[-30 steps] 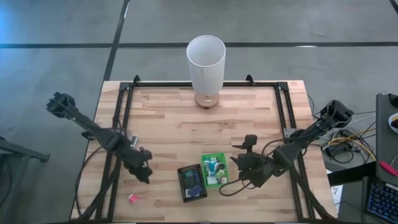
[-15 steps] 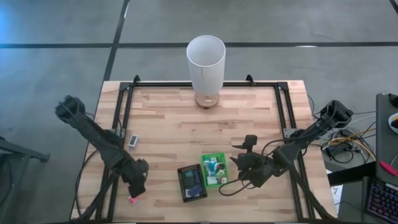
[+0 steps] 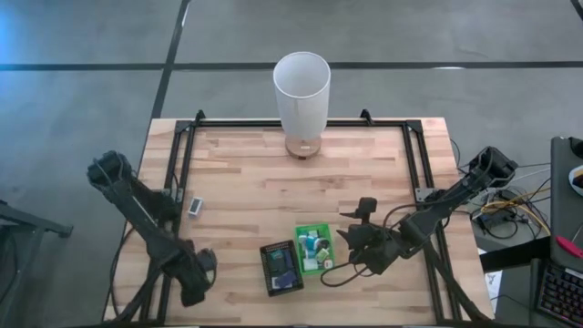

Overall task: Pick & Place Office items
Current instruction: Put the pink charger adapter into the green bin

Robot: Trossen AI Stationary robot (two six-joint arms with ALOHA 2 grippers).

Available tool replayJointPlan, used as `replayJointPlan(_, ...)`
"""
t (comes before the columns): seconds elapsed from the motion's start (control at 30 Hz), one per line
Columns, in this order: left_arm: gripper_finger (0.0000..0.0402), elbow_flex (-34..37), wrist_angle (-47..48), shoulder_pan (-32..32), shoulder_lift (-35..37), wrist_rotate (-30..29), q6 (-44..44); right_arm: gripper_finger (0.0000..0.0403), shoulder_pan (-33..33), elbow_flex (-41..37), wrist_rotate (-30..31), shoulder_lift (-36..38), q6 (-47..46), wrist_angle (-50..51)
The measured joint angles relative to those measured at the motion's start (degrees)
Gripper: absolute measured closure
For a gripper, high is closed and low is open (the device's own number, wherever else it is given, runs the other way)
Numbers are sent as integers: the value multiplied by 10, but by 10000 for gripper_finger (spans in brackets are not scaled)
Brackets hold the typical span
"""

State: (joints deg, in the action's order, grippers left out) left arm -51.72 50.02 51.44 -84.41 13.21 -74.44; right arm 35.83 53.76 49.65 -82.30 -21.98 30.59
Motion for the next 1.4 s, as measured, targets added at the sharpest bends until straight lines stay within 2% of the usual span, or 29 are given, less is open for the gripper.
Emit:
replayJointPlan(0.27,161,-39,5,42,-85,33,210,167,0,0,0,0,1,0)
replayJointPlan(0.47,161,-76,52,44,-127,33,281,165,0,0,0,0,-1,0)
replayJointPlan(0.6,161,-92,58,44,-139,28,304,166,0,0,0,0,-3,-1)
replayJointPlan(0.83,161,-111,57,44,-140,-19,321,165,0,0,0,0,-5,-2)
replayJointPlan(1.4,161,-109,40,45,-140,-21,320,168,0,0,0,0,-3,-12)
